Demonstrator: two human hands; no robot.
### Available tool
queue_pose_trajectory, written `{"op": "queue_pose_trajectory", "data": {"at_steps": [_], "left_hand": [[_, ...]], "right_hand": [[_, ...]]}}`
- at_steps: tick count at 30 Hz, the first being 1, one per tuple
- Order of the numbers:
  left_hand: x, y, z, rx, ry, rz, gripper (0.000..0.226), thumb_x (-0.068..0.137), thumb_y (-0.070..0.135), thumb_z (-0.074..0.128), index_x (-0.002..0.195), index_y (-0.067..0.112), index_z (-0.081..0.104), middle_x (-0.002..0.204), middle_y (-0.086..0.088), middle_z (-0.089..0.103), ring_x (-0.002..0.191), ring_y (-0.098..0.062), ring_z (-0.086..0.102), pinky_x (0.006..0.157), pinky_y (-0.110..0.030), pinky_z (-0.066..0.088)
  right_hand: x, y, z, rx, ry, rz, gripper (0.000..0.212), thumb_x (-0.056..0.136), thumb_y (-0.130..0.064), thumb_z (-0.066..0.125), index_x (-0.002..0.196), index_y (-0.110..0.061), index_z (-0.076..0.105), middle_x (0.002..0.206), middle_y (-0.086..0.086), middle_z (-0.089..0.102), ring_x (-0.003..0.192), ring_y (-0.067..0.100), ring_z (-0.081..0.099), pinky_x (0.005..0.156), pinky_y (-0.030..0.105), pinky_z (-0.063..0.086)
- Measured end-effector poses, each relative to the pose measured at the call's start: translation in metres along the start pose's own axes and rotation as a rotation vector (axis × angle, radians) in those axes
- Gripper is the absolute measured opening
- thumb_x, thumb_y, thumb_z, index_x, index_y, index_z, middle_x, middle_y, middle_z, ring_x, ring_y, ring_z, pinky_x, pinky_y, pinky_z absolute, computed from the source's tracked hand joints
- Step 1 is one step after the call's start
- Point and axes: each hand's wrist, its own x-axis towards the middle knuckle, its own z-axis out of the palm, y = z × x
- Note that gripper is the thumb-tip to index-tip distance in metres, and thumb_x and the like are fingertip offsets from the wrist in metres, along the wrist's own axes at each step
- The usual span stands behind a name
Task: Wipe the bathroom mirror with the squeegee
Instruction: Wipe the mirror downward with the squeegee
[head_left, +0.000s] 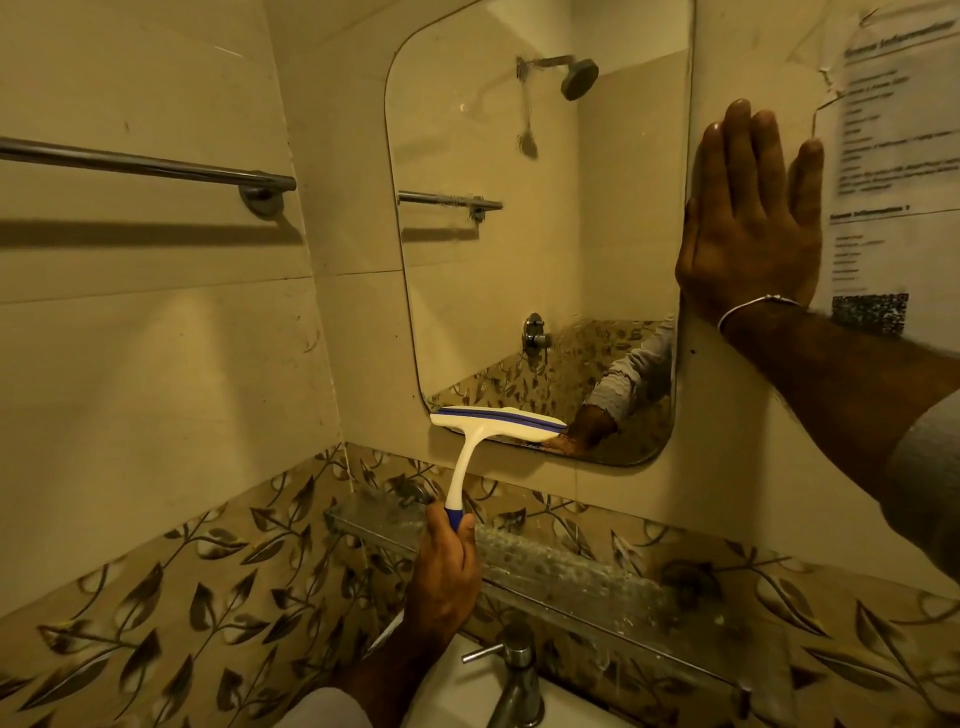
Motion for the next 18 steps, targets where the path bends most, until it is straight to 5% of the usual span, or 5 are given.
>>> {"op": "queue_pose_trajectory", "data": {"at_steps": [8, 18], "left_hand": [[-0.0035, 0.0020, -0.0044, 0.029, -0.014, -0.020, 0.029, 0.099, 0.034, 0.040, 0.118, 0.013, 0.042, 0.080, 0.002, 0.054, 0.063, -0.009, 0.056, 0.051, -0.015, 0.044], [-0.0091, 0.0027, -0.0058, 0.064, 0.001, -0.023, 0.036, 0.097, 0.040, 0.036, 0.119, 0.012, 0.042, 0.074, 0.003, 0.052, 0.057, -0.010, 0.054, 0.049, -0.019, 0.044]], "right_hand": [[-0.0001, -0.0004, -0.0006, 0.007, 0.000, -0.003, 0.059, 0.108, -0.033, 0.019, 0.161, -0.013, 0.001, 0.168, 0.009, -0.002, 0.155, 0.026, -0.002, 0.123, 0.049, -0.004], [-0.0006, -0.0004, -0.0015, 0.010, 0.004, -0.009, 0.059, 0.109, -0.032, 0.020, 0.161, -0.012, 0.001, 0.168, 0.009, -0.001, 0.155, 0.027, -0.001, 0.123, 0.050, -0.003]]}}
